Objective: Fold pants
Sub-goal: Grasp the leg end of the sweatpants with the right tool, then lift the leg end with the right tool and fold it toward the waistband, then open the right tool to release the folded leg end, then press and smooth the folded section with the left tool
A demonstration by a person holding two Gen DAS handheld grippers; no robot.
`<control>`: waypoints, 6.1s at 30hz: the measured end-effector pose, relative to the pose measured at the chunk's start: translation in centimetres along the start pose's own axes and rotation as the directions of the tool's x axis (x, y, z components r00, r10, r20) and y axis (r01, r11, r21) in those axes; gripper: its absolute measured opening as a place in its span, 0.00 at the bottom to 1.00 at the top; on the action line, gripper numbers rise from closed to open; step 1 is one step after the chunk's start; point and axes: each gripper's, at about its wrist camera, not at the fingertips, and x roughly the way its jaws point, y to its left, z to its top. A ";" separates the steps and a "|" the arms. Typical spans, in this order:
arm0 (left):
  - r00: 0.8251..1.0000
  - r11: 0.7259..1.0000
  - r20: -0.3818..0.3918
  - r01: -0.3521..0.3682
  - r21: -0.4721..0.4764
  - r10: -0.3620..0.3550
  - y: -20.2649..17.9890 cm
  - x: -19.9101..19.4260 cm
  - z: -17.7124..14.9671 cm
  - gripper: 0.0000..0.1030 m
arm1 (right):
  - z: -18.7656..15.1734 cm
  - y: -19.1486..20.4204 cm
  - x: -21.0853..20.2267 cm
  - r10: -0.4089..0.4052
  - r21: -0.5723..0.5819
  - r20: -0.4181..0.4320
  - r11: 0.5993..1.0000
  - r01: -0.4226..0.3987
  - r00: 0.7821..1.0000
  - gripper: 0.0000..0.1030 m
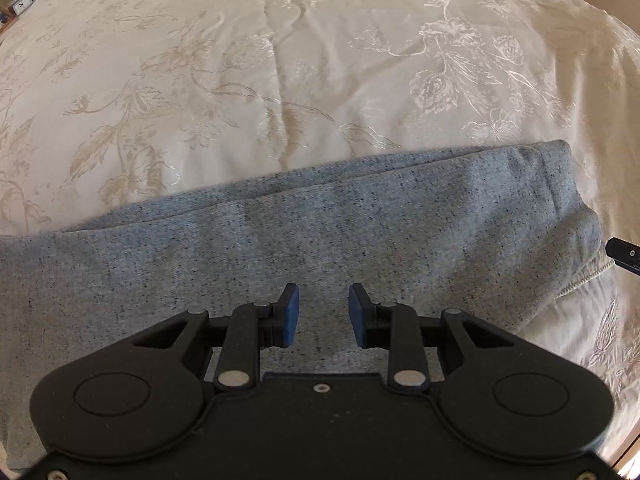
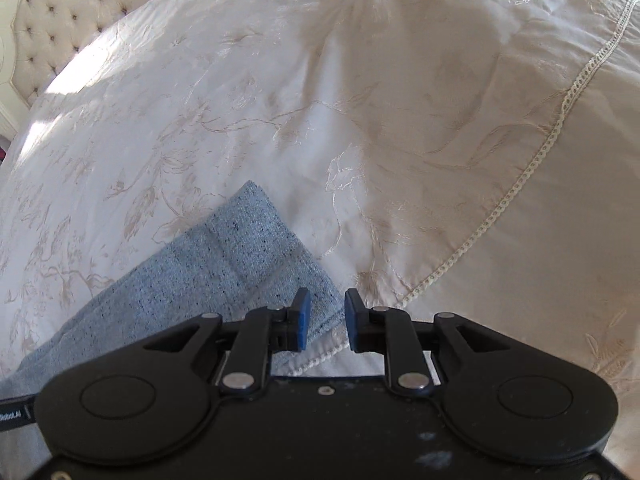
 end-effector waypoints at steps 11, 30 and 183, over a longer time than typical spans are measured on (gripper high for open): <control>0.988 0.988 -0.011 -0.151 0.041 0.152 -1.1 5.5 2.8 0.40 | -0.4 -0.3 -1.0 0.085 -0.105 -0.021 0.991 -0.086 0.996 0.32; 0.988 0.986 -0.010 -0.156 0.060 0.157 -1.3 5.6 3.4 0.40 | 0.6 -2.8 6.0 0.258 0.243 -0.108 0.943 -0.227 0.960 0.41; 0.999 0.964 0.028 -0.008 -0.267 0.016 26.9 -1.4 -5.6 0.48 | -11.6 28.3 0.9 0.083 -0.544 -0.095 0.830 -0.121 0.992 0.31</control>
